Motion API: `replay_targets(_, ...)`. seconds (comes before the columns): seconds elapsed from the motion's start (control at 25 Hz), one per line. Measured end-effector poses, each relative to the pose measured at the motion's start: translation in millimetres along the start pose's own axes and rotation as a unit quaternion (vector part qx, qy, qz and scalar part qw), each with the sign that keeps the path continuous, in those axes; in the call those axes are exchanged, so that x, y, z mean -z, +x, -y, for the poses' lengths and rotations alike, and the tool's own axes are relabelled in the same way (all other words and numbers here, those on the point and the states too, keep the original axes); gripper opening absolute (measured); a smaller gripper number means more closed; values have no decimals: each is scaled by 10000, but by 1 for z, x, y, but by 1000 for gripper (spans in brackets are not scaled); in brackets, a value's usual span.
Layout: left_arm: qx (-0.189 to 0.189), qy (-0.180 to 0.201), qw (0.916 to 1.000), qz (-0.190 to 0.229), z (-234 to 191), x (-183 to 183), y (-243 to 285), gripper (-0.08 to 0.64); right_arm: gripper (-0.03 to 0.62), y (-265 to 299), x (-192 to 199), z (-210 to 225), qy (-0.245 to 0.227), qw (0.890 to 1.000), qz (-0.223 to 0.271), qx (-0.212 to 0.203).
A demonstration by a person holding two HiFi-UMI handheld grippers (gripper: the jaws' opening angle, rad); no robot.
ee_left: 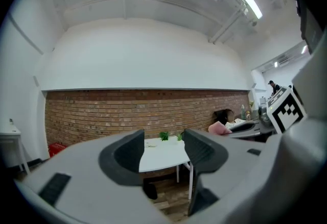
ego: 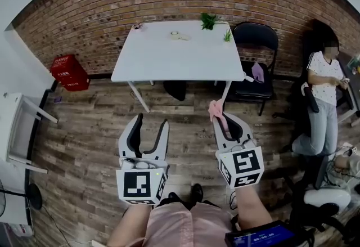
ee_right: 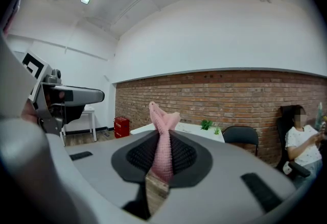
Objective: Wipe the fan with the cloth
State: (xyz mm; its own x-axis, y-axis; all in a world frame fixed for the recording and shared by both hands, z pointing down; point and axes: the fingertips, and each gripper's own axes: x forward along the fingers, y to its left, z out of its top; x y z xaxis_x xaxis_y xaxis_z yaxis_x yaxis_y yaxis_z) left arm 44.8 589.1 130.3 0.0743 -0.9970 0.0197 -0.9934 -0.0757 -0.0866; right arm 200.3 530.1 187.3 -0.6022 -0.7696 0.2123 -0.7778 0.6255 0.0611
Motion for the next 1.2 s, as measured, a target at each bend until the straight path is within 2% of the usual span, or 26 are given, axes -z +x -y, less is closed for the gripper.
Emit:
replay_targets(0.28,-130,72,9998,-131,7,10,22,250,52,23,11,18,50,9997,-81,-225)
replay_targets(0.44,-226,73,9995,-190,-3,16,38,250,52,49,15,21,86,9992,-168,-357)
replay_targets(0.68,-304,-70,9991,-299,-38,38,92,250,52,113,26,28,108,9982,-333,-497)
replay_targets(0.88,-227,-26,9989,-417,-76,51,154,250,52,186,19,40,155,9979,-423,-467)
replay_targets(1.08,-109,-34,9990,-441,-115,51,212,250,52,247,4,53,228,9981,-444,-353)
replay_targets(1.2,-64,-140,9995,-291,-132,43,241,250,52,276,-6,59,218,9986,-401,-272)
